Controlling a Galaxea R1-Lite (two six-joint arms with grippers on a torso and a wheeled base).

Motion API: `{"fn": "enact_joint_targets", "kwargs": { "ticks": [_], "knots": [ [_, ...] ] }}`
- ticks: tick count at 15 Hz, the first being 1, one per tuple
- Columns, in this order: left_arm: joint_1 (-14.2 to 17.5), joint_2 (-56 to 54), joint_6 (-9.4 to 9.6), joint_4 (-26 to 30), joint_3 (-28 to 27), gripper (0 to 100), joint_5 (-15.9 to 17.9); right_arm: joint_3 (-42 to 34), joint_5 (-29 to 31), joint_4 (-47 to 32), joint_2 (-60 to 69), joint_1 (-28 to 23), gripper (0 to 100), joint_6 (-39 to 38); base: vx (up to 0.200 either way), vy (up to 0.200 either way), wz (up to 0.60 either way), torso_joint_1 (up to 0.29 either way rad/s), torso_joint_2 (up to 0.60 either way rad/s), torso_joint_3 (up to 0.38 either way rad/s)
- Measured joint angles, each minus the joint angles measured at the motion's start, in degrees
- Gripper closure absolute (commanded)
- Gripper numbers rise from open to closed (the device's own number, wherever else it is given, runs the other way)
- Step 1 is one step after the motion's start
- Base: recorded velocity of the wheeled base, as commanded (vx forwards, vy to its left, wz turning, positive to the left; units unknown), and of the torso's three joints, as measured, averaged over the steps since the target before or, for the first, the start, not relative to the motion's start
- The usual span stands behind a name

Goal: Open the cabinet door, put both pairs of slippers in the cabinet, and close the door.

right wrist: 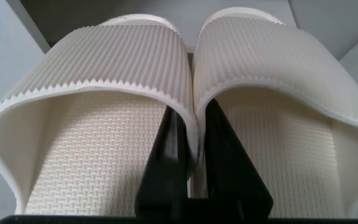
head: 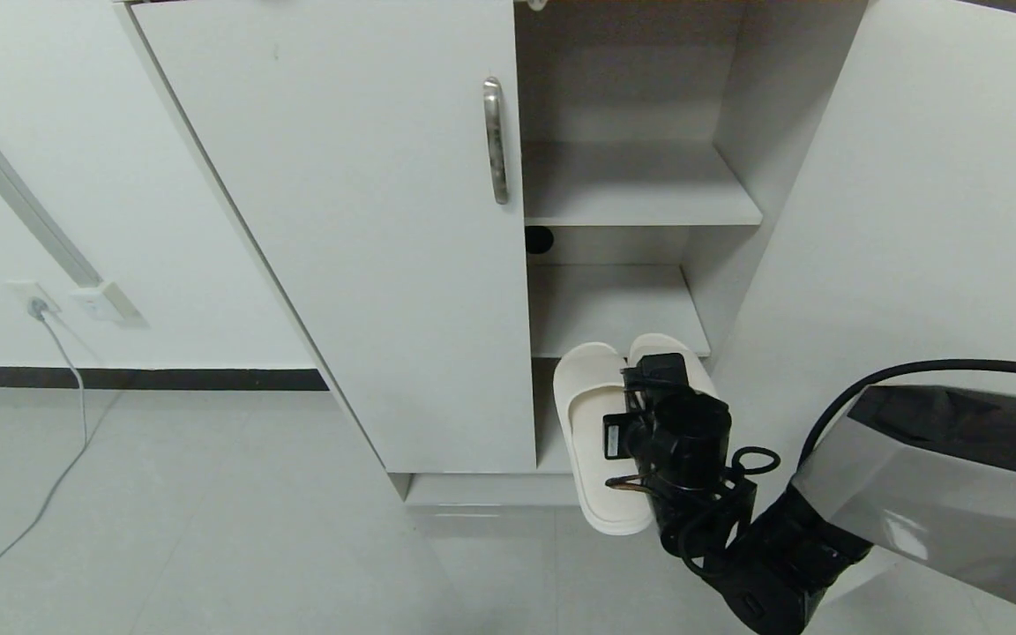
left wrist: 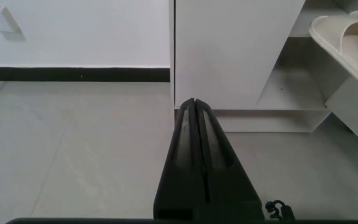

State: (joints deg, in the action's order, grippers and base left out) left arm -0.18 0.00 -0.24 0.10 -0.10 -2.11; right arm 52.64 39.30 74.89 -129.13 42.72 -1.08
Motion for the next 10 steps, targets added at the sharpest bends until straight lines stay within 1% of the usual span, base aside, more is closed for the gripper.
{"fn": "enact_joint_targets", "kwargs": {
  "ticks": [9,10],
  "knots": [
    [-0.04,0.0,-0.07,0.0,0.0,100,0.04,0.24,0.02,0.07,-0.3,-0.11,100,0.29,0.2,0.0,0.0,0.001,0.0,0.002],
    [0.0,0.0,-0.09,-0.02,0.0,100,0.01,0.48,0.02,0.02,-0.3,-0.16,100,0.38,0.0,0.0,0.0,0.0,0.0,0.0]
  ]
}}
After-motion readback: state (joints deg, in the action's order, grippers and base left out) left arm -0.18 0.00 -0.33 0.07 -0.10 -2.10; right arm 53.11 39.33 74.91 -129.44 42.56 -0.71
